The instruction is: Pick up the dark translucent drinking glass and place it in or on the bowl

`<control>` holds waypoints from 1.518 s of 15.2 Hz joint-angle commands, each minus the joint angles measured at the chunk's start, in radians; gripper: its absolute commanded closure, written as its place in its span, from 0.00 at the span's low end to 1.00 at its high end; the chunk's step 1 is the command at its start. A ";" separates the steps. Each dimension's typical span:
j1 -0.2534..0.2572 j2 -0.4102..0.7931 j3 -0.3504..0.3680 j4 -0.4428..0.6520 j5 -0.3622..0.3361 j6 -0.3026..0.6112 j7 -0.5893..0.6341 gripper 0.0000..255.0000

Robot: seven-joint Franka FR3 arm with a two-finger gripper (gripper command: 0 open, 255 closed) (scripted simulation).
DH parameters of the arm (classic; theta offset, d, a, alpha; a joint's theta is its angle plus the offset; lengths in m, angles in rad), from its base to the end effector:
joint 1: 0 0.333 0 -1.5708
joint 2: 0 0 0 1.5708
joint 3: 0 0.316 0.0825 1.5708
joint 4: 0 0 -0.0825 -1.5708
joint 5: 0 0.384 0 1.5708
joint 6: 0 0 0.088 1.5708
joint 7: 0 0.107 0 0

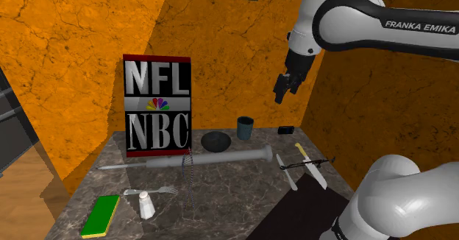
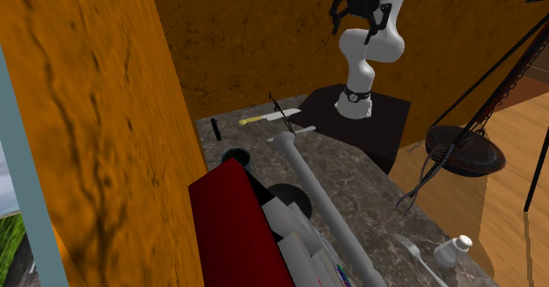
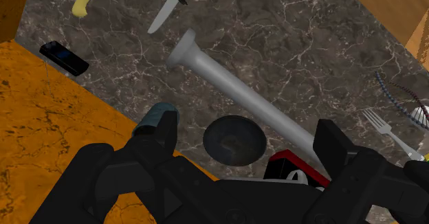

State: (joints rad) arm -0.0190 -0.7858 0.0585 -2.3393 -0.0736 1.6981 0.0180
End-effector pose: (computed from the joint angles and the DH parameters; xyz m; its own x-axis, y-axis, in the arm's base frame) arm 0.3198 0.0117 0.6107 0.9893 0.0195 0.1444 0.0032 -0.9937 0.1121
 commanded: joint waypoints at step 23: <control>-0.059 0.685 -0.155 0.065 -0.047 0.619 -0.167 0.00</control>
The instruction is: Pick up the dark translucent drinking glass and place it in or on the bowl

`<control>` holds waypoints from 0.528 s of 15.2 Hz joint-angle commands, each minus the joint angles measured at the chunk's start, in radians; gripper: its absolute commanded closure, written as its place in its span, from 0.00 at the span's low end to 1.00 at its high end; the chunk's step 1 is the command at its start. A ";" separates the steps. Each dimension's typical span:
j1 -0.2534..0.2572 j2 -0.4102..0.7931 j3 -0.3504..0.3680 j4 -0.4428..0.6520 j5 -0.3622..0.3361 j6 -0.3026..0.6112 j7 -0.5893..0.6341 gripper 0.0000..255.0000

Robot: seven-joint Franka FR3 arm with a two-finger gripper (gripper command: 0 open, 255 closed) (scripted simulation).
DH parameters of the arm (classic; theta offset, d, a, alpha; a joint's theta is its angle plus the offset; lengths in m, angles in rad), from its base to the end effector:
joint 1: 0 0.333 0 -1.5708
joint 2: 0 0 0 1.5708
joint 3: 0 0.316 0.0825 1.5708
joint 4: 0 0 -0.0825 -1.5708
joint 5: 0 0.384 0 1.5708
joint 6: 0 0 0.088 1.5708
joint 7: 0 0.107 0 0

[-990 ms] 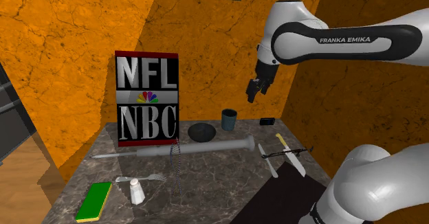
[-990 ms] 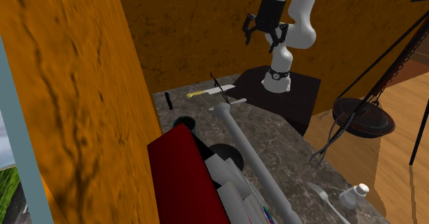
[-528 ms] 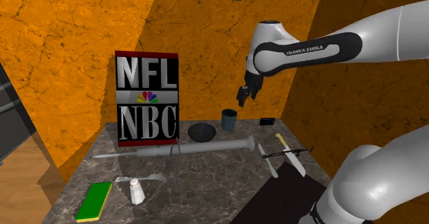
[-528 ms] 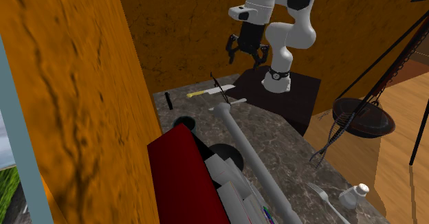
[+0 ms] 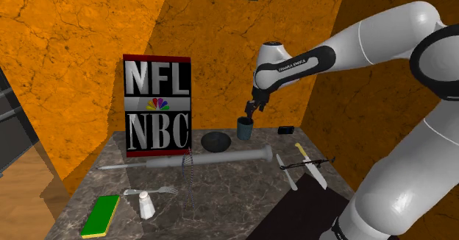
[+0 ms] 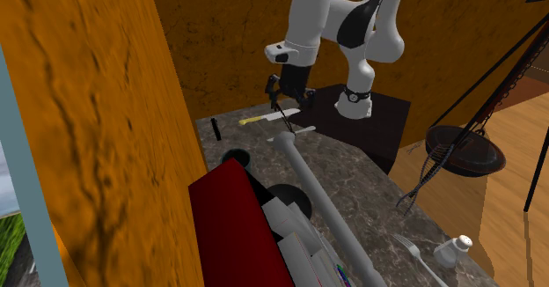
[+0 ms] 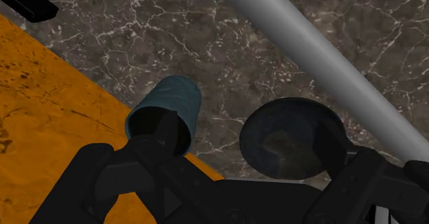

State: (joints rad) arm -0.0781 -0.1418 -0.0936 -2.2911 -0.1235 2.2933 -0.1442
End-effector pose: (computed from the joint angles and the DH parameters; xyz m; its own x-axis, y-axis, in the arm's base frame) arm 0.4982 -0.0899 0.4231 0.9906 0.0540 0.1254 0.0404 -0.9932 0.1091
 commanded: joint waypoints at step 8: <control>-0.028 0.349 -0.023 0.203 0.051 0.144 -0.085 0.00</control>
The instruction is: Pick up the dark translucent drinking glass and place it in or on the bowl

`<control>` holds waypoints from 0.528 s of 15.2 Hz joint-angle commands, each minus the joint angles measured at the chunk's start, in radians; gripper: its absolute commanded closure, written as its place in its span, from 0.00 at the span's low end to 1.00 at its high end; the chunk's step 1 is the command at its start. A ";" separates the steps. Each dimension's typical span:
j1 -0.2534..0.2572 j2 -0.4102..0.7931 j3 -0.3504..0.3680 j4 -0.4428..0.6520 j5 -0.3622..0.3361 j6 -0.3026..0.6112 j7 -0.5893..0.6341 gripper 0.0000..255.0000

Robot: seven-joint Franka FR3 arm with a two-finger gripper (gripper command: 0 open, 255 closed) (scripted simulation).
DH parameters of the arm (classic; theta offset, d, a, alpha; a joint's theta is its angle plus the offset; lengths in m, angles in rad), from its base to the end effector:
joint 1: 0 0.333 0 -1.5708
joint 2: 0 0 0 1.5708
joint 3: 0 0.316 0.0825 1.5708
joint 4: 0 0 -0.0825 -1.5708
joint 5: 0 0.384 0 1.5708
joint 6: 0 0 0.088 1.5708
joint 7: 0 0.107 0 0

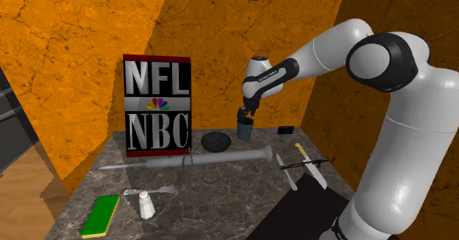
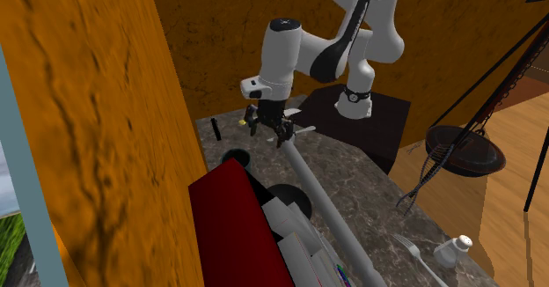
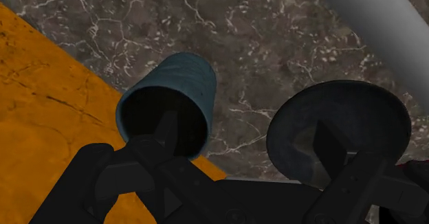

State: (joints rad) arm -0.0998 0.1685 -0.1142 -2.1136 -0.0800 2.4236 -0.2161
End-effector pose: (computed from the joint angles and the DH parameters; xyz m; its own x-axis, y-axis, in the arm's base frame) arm 0.5682 -0.1225 0.3496 0.9906 0.0675 0.1188 0.0548 -0.9927 0.1076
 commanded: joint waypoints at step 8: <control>-0.042 0.284 0.006 0.213 0.046 0.068 -0.067 0.00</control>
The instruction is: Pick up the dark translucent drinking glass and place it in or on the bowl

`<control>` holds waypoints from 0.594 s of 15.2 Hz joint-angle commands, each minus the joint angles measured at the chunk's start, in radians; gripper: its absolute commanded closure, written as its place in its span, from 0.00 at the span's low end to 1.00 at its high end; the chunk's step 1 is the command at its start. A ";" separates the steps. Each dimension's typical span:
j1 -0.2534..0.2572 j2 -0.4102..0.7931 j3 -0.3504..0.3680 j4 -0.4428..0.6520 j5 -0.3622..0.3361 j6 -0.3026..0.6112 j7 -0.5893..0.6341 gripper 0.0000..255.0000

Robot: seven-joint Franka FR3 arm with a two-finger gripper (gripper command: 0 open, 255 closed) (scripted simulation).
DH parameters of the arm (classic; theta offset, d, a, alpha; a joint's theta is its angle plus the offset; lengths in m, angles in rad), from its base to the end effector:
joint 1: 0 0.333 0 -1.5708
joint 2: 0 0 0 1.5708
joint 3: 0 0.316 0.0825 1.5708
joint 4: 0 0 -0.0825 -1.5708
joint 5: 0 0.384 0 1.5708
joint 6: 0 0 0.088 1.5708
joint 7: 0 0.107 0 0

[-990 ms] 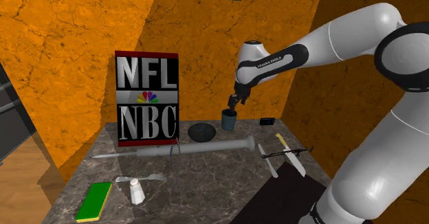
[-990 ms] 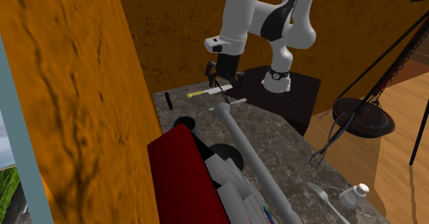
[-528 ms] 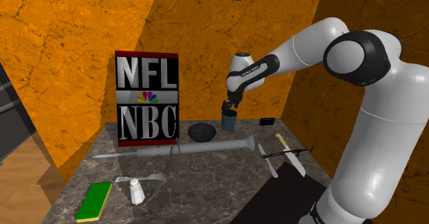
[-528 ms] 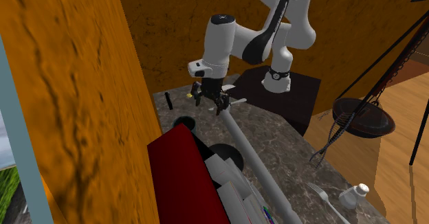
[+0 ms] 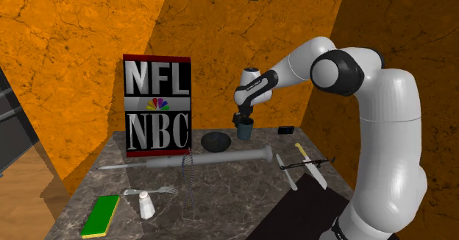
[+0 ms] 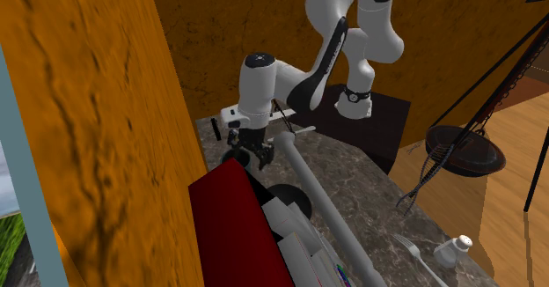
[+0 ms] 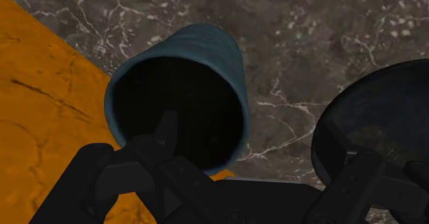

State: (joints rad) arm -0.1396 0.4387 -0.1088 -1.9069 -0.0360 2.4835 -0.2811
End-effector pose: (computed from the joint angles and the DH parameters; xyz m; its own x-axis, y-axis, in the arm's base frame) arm 0.6243 -0.1538 0.2820 0.9905 0.0786 0.1125 0.0666 -0.9920 0.1073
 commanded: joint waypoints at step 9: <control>-0.008 0.075 0.004 0.019 0.007 0.056 -0.006 0.00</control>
State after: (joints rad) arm -0.1479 0.5123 -0.1047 -1.8883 -0.0290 2.5390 -0.2869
